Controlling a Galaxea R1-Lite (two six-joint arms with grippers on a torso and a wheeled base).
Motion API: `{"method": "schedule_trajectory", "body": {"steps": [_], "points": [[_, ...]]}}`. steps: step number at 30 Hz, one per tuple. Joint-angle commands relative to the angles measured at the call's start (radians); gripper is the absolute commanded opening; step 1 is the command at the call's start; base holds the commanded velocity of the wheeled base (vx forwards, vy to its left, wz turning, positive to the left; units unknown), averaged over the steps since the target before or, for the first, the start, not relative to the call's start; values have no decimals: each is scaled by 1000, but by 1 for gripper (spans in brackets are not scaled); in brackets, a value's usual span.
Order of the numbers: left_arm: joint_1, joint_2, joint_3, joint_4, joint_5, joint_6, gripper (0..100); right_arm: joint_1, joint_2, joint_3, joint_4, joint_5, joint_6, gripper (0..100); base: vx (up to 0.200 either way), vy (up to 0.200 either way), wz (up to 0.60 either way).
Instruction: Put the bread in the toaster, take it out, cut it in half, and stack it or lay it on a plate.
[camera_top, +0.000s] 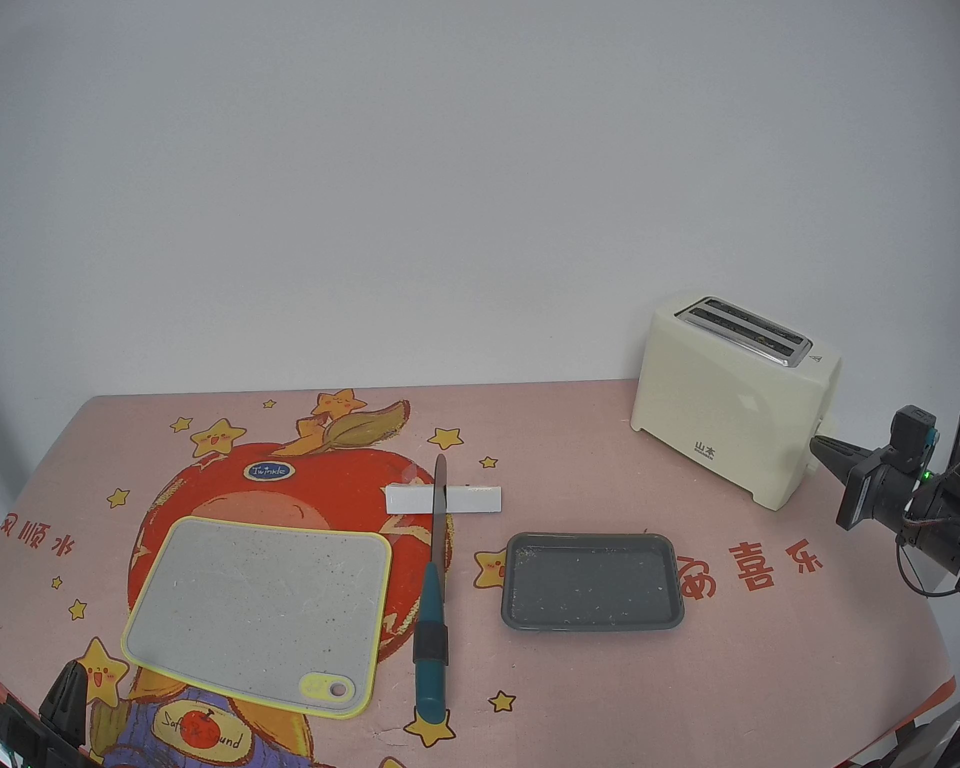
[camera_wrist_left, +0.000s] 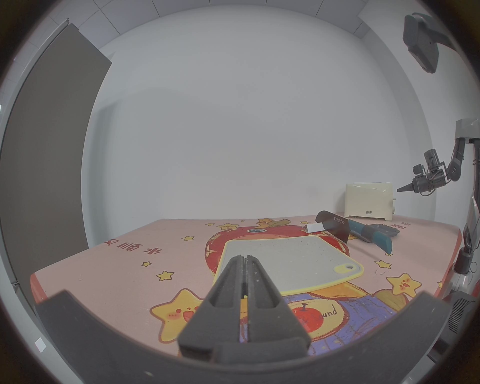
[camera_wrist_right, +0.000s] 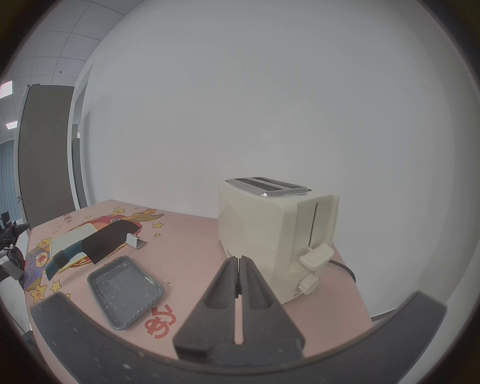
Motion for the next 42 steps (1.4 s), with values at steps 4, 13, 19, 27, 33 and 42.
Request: {"method": "schedule_trajectory", "body": {"steps": [4,13,19,27,33,42], "points": [[0,1,16,0,1,0,0,-2,-10,16,0,0,-2,0,0,0,0],[0,1,16,0,1,0,0,-59,-40,24,13,8,12,0,0,0,0],[0,1,16,0,1,0,0,-111,-11,61,13,17,14,0,0,0,0],[0,1,16,0,1,0,0,-134,4,87,15,19,14,0,0,0,0],[0,1,16,0,1,0,0,-138,3,88,82,23,15,0,0,0,0],[0,1,16,0,1,0,0,-158,44,52,129,22,15,0,0,0,0]]}}
